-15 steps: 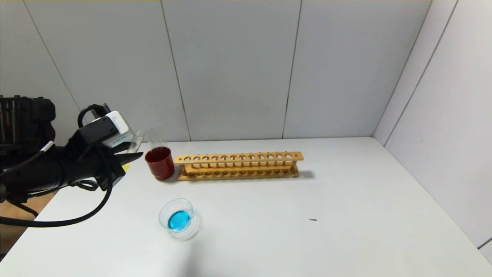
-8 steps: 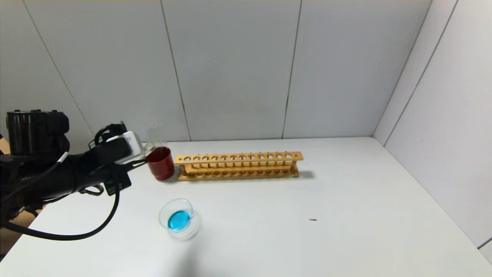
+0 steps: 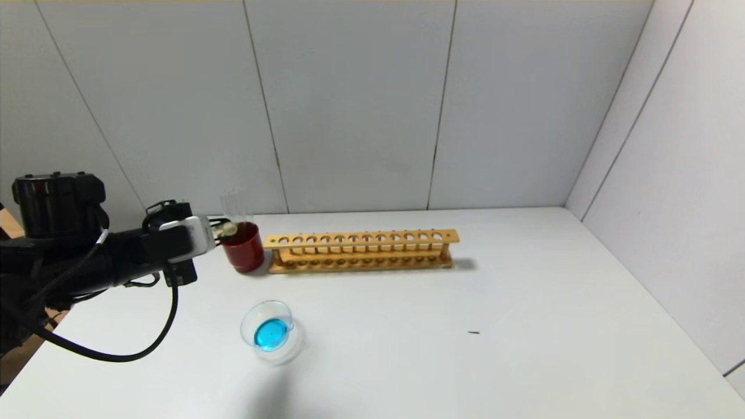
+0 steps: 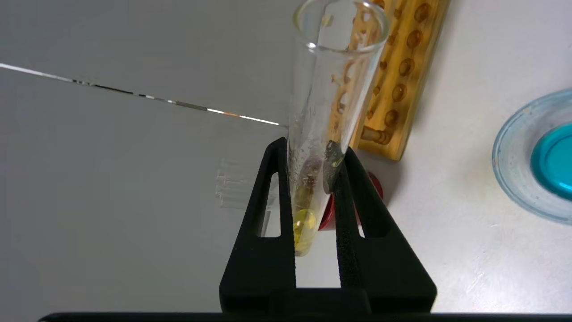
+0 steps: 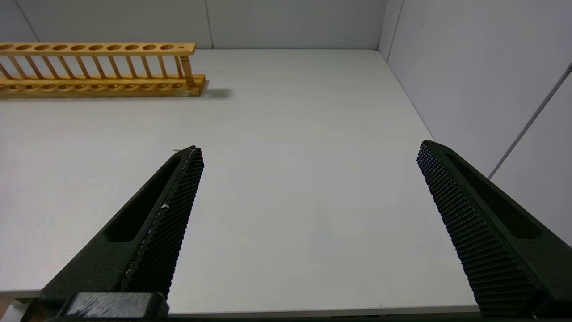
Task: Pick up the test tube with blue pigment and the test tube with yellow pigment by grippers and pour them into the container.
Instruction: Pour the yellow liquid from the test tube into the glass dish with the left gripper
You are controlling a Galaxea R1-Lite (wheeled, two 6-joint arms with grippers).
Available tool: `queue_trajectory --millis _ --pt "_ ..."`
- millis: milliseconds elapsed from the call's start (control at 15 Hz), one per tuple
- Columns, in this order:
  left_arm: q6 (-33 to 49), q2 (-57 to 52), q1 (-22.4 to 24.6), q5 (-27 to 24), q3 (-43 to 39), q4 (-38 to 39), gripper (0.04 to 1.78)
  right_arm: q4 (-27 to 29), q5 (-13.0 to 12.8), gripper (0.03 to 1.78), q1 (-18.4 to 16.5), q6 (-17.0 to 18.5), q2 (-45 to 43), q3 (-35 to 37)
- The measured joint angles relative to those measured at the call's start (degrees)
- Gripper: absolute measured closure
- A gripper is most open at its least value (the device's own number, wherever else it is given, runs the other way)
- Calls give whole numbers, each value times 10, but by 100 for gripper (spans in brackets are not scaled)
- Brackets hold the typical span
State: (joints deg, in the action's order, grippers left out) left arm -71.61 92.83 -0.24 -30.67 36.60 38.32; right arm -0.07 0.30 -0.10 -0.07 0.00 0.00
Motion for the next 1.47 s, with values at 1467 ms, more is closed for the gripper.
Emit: queue_trajectory --millis 1467 --pt "-238 0 25 -39 -20 -32 152 0 0 6 0 0 0 0"
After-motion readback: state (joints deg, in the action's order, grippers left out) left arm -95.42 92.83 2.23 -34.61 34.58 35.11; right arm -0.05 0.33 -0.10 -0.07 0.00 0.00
